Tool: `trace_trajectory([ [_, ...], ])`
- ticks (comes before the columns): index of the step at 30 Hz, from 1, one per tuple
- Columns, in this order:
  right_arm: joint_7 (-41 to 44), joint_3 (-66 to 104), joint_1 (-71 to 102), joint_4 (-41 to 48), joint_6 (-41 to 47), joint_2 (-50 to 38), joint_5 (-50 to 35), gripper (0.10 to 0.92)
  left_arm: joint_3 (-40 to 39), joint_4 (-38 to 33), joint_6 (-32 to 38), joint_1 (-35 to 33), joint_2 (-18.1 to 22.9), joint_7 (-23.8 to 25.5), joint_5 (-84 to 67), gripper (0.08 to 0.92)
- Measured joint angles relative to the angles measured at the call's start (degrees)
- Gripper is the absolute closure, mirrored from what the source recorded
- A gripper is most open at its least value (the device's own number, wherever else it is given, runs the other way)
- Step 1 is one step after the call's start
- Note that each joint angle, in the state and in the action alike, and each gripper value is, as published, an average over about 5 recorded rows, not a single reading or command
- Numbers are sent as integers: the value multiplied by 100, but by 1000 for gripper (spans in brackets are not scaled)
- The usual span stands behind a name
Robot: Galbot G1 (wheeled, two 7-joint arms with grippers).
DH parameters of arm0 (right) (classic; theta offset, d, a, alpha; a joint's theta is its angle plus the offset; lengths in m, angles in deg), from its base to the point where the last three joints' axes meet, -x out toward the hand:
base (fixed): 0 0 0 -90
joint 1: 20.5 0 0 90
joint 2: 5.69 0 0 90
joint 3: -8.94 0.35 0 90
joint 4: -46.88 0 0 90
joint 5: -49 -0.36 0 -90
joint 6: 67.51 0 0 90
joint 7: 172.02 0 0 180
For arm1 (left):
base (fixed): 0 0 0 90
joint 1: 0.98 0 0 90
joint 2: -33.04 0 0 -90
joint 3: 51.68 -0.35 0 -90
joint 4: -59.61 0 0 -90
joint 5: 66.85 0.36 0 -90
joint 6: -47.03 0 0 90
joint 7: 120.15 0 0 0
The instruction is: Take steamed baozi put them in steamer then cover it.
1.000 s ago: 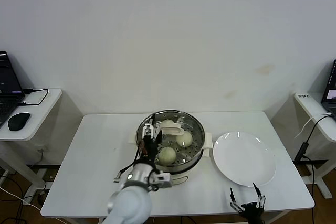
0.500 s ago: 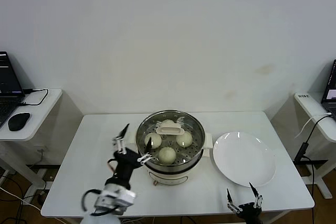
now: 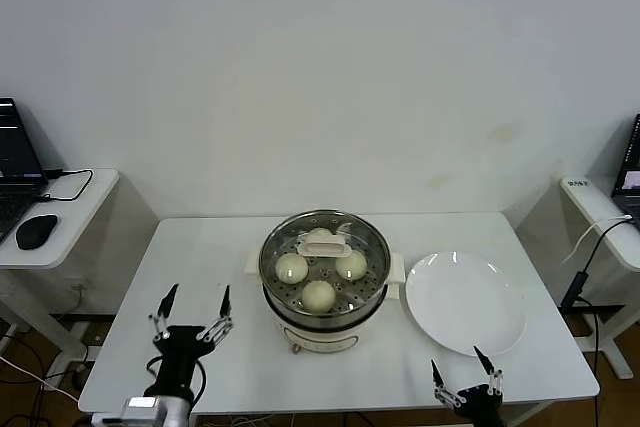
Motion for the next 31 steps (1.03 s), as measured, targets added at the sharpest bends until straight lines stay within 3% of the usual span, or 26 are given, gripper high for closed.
trace_trajectory([
  [10,23,-167,39,-183,106,-92,-236,203,405,540,696,-359,263,170,-338,177],
  [31,73,-418,108,-352,184,-66,-386,203,547,899,1086,-679,458,405,-283,177],
])
